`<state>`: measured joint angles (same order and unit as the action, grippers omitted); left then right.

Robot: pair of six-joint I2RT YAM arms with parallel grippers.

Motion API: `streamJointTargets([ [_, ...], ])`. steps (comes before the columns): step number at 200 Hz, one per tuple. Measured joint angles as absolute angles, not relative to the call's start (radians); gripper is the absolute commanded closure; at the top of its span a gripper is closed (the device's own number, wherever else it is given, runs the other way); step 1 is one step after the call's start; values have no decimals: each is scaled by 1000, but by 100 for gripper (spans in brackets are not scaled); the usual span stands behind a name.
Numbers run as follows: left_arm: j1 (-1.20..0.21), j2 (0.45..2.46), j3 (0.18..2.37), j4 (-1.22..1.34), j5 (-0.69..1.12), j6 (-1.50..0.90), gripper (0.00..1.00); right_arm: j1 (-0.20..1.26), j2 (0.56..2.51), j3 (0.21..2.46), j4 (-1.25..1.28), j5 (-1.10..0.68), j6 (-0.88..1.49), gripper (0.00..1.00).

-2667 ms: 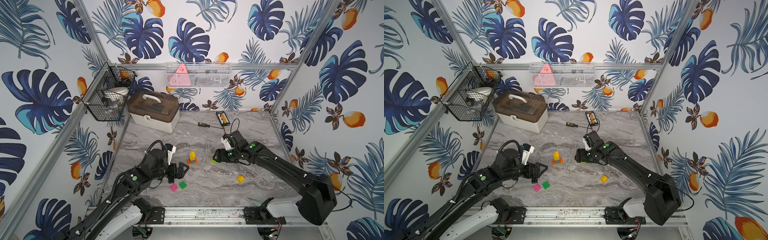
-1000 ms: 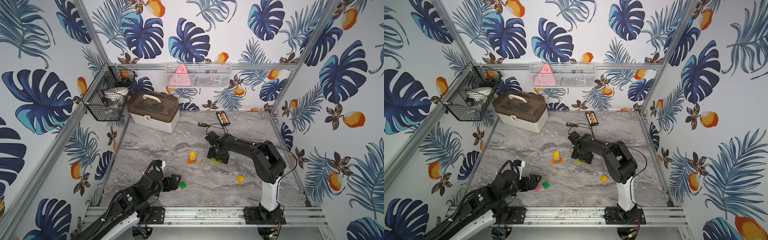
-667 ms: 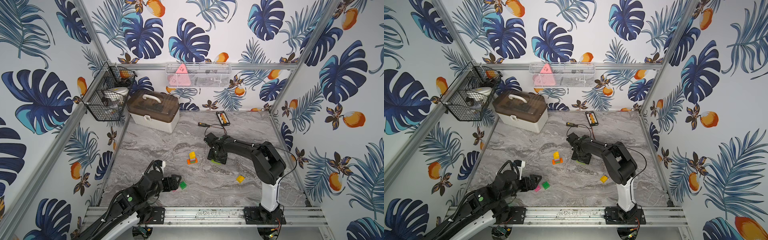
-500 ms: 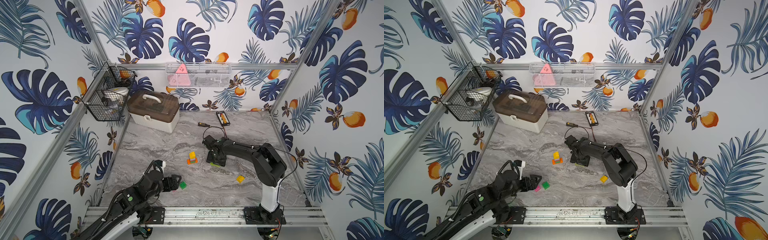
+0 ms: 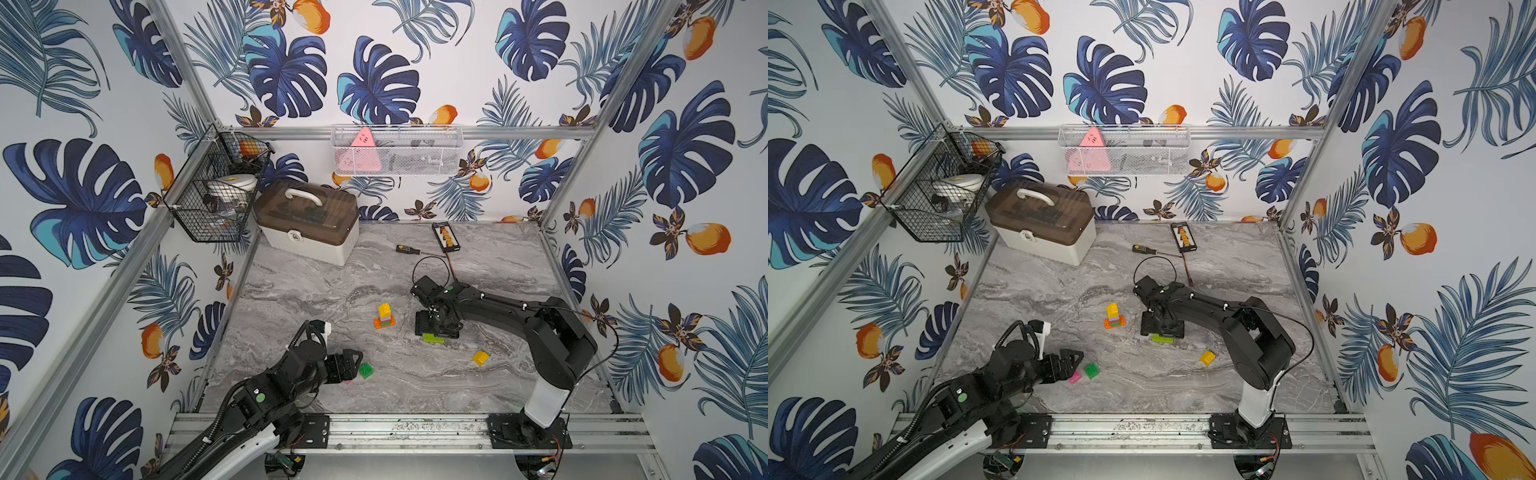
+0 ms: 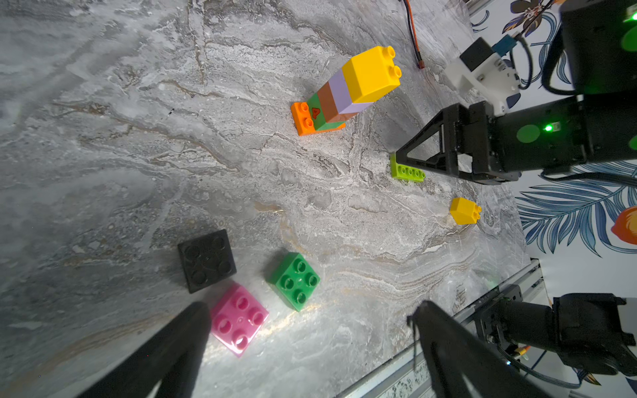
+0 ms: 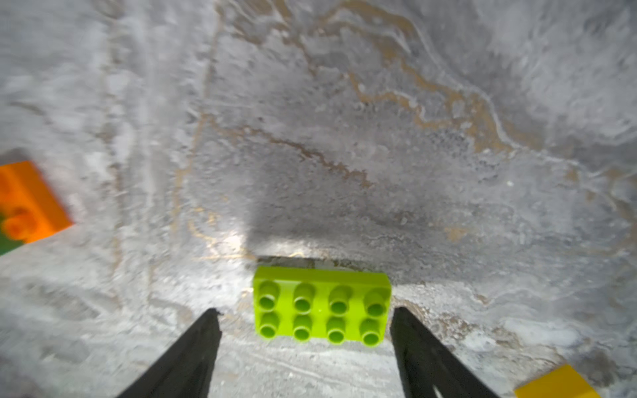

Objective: Assemble the number 1 with lego
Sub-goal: Move the lego brick at the center of the board, then pick up the lego brick from the center of the board.

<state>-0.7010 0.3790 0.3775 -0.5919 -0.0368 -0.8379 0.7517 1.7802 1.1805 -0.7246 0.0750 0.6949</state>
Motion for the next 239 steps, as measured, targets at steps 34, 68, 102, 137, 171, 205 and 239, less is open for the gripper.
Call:
streamJointTargets([
  [34, -701, 362, 411, -612, -38, -839, 1, 755, 1722, 1200, -746, 63, 607, 6],
  [68, -701, 363, 595, -678, -57, -836, 1, 871, 1615, 1182, -742, 19, 553, 9],
  [102, -701, 399, 883, -790, -135, -752, 1, 1076, 1656, 1217, -720, -11, 505, 16],
  [137, -701, 402, 1061, -908, -252, -641, 1, 1216, 1795, 1335, -730, 30, 477, 23],
  [171, -706, 344, 1054, -986, -346, -552, 1, 1243, 1921, 1444, -772, 44, 427, 30],
  [205, -722, 265, 981, -988, -381, -529, 1, 1246, 2009, 1533, -823, 52, 373, 39],
  [239, -743, 258, 980, -984, -368, -522, 1, 1247, 2088, 1596, -862, 49, 347, 40],
])
